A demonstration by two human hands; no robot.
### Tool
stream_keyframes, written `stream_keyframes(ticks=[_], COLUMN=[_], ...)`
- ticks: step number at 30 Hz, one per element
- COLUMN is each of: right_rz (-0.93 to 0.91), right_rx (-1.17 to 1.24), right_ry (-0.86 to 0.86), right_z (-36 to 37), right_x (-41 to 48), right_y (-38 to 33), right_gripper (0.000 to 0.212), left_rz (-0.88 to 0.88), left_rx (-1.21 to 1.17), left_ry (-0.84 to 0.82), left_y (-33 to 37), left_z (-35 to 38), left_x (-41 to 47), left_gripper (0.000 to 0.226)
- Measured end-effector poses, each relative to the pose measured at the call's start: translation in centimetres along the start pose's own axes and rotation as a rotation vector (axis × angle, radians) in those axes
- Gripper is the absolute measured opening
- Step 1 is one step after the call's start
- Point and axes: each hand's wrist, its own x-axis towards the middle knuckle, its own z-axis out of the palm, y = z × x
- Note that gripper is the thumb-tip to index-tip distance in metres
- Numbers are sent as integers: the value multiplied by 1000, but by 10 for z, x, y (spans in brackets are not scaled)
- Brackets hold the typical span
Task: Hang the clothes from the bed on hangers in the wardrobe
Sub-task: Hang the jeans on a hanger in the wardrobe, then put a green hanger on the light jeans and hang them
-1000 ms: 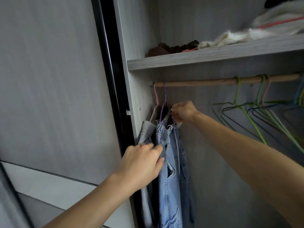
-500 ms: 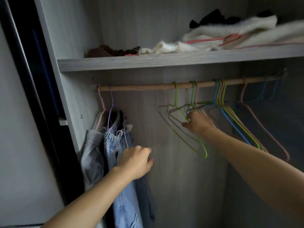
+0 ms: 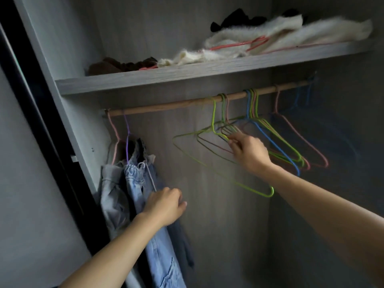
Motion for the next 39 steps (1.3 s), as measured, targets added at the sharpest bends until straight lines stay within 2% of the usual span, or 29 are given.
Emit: stream_keyframes(ticks=[4, 7, 10, 14, 22, 29, 33, 39], right_rz=[161, 293, 418, 600, 978, 1247, 1397, 1573], right_rx=[-46, -169, -224, -297, -455, -476, -474, -431], right_ry=[-79, -96, -88, -49, 73, 250, 367, 537], right_z=[-29, -69, -119, -201, -380, -532, -577, -606], right_x=[-75, -141, -205, -288, -471, -604, -662, -723], right_y=[35, 65, 104, 160, 256, 316, 343, 408], right_gripper=[25, 26, 19, 19, 19, 16, 29, 27], left_rz=[118, 183, 305, 481, 907, 1101, 1194, 1305], left_rx=[5, -71, -116, -107, -142, -173, -165, -124], left_ry=[-90, -206, -306, -375, -422, -527, -596, -657], left_y=[37, 82, 143, 245, 499, 703, 777, 881], left_z=[24, 47, 67, 71, 65, 71, 79, 110], left_x=[-14, -28, -40, -64, -119, -194, -222, -220], left_gripper=[34, 30, 25, 30, 24, 30, 24, 22])
